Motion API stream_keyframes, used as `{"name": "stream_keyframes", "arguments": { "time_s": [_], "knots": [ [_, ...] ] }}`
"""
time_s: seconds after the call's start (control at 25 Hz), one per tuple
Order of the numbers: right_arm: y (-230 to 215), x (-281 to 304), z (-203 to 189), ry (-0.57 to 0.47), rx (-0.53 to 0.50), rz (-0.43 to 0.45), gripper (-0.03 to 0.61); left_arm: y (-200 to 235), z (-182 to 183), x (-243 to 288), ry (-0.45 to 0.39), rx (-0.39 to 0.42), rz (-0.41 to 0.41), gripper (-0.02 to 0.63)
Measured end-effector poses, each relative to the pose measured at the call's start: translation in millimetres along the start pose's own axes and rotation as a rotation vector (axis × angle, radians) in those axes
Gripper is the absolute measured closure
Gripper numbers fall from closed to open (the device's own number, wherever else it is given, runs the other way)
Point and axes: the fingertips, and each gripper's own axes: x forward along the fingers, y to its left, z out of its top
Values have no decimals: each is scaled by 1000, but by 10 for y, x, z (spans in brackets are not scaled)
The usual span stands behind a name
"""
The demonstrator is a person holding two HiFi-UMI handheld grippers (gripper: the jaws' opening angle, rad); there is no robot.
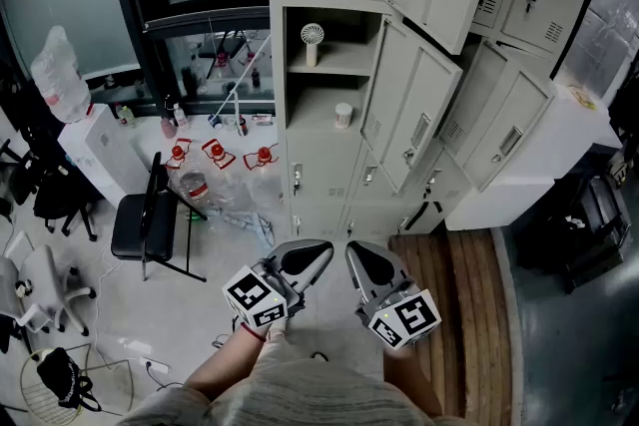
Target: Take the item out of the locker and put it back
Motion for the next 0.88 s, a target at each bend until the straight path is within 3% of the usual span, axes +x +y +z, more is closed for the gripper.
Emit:
{"name": "stream_keyframes", "arguments": {
  "time_s": [0.64,0.88],
  "knots": [
    [35,147,-35,1,-33,34,554,129,3,29,4,0,-4,606],
    [-73,387,-132,18,-37,19,552,413,2,15,9,4,18,606]
  ]
}}
